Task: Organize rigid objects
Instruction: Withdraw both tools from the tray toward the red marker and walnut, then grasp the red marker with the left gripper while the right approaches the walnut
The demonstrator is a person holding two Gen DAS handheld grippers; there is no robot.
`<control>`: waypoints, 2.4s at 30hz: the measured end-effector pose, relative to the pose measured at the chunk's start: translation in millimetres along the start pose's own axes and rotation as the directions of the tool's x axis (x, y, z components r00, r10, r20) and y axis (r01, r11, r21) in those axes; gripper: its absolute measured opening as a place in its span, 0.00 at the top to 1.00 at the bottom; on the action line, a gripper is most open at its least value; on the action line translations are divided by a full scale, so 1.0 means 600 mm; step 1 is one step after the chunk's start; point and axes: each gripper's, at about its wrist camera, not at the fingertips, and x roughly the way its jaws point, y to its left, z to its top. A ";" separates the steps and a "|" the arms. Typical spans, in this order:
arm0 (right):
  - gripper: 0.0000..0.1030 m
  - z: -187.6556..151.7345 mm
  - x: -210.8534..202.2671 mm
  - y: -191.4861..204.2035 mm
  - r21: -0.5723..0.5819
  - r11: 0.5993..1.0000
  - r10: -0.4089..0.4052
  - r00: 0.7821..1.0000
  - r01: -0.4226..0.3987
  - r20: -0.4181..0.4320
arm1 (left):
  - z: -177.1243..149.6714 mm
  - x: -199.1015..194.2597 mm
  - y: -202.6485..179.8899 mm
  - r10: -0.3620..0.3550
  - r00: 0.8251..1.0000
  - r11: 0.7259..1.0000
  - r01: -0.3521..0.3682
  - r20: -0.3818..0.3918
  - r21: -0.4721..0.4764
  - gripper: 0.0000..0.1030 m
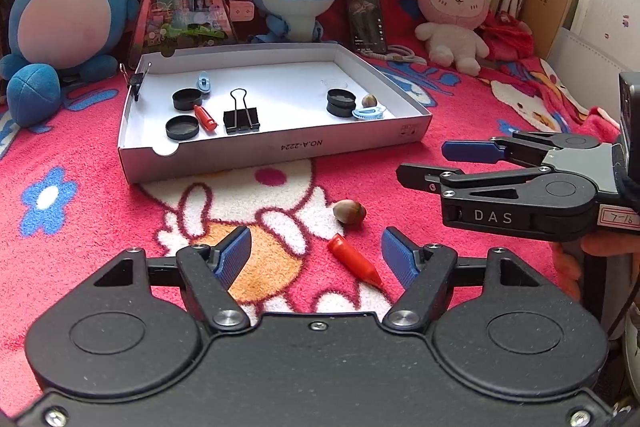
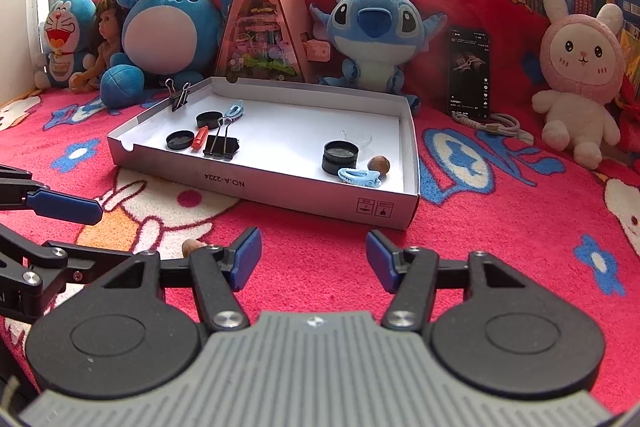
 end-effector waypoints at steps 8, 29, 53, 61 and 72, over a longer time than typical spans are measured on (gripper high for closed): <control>0.31 -0.007 0.002 0.003 0.006 1.000 -0.006 1.000 0.006 -0.008 | -0.015 0.013 -0.021 -0.058 0.997 0.998 0.058 -0.044 -0.004 0.56; 0.36 -0.024 0.006 0.027 0.034 0.997 0.074 0.996 -0.072 -0.042 | -0.014 0.021 0.003 -0.007 0.999 1.000 0.006 -0.044 -0.030 0.84; 0.36 -0.031 -0.010 -0.028 0.087 0.996 -0.025 0.999 0.029 -0.047 | -0.009 0.047 -0.049 0.013 1.000 1.000 -0.014 0.012 0.018 0.57; 0.36 -0.034 -0.013 -0.029 0.102 0.994 -0.022 0.999 0.026 -0.044 | -0.014 0.051 -0.071 0.076 0.995 0.996 -0.079 0.067 0.045 0.74; 0.36 -0.031 -0.005 0.010 0.065 0.997 0.034 0.999 -0.032 -0.024 | -0.012 0.021 -0.033 0.102 0.992 0.995 -0.103 0.074 0.014 0.82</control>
